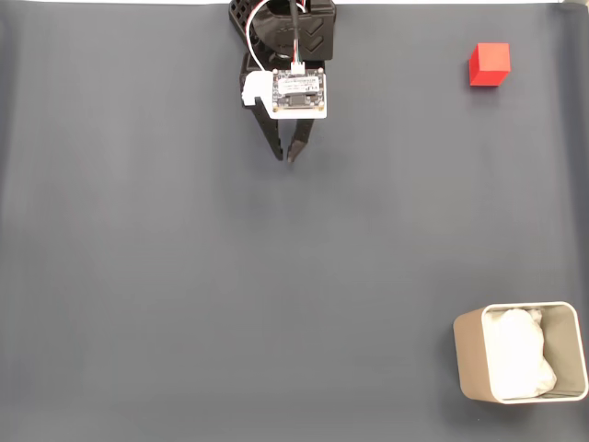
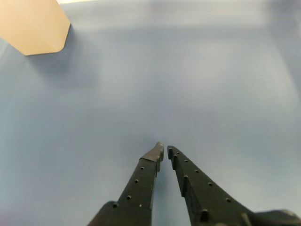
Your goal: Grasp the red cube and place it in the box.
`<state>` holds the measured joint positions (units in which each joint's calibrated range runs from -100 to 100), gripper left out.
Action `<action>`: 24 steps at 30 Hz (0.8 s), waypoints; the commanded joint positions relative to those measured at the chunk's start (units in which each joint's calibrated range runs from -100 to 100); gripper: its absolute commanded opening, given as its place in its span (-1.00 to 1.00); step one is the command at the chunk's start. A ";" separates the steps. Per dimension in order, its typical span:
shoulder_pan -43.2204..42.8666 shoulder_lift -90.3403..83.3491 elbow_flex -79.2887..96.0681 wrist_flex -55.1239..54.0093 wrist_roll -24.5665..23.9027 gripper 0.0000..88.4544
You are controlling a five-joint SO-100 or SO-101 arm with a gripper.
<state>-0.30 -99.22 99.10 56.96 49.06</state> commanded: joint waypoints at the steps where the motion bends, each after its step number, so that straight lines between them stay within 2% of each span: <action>1: 0.30 1.12 0.08 -4.34 0.15 -1.00; 16: -0.20 12.48 -12.60 -14.42 -0.93 -1.00; 24: -0.41 20.97 -22.64 -16.39 -1.37 -1.00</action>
<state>-0.22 -80.81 82.73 41.85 48.23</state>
